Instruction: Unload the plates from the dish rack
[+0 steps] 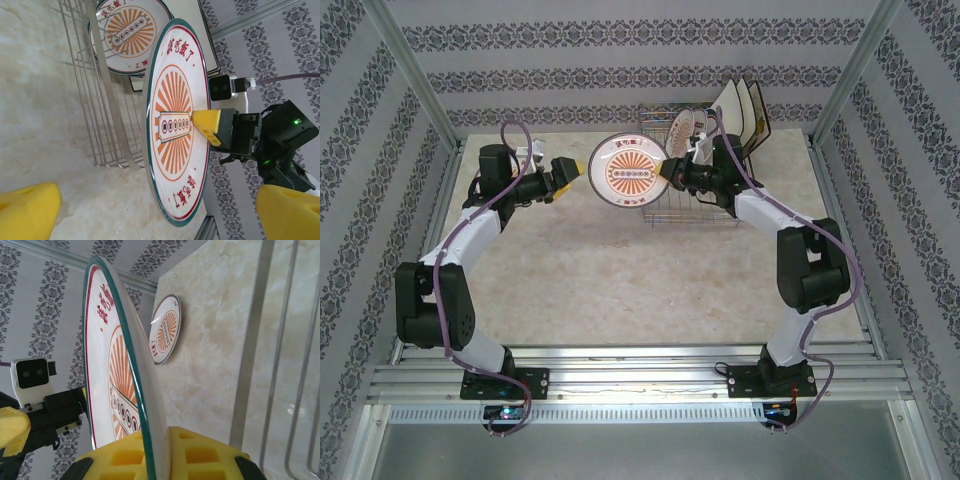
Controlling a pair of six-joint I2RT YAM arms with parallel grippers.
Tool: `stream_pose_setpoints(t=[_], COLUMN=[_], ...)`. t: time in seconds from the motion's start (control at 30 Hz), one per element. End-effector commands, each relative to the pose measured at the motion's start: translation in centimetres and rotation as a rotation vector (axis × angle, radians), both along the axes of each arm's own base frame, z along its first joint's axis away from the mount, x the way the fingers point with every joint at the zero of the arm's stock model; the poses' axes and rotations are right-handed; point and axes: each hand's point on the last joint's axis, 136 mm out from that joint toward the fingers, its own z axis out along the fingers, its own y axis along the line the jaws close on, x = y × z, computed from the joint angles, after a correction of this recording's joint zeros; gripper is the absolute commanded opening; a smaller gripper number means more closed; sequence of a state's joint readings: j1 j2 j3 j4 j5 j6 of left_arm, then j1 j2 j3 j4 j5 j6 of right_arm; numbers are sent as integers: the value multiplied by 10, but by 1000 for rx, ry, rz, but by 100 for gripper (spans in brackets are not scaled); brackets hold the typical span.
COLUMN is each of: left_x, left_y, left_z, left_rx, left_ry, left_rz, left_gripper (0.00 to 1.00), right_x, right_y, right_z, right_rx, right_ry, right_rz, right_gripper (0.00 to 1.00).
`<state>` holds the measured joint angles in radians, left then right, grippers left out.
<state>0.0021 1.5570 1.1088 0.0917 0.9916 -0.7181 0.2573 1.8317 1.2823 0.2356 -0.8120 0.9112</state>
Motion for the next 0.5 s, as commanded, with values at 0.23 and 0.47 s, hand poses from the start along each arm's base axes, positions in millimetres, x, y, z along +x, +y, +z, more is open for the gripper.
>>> stream_pose_setpoints(t=[0.23, 0.47], left_x=[11, 19], left_y=[1, -2], left_z=[-10, -20], left_rx=[-44, -93], left_ry=[0, 53], left_rz=[1, -19], left_gripper=[87, 38], right_x=[2, 5], right_y=[50, 66], right_z=[38, 39], right_rx=[46, 29], right_ry=[-109, -114], right_rz=[106, 138], right_gripper=[0, 0])
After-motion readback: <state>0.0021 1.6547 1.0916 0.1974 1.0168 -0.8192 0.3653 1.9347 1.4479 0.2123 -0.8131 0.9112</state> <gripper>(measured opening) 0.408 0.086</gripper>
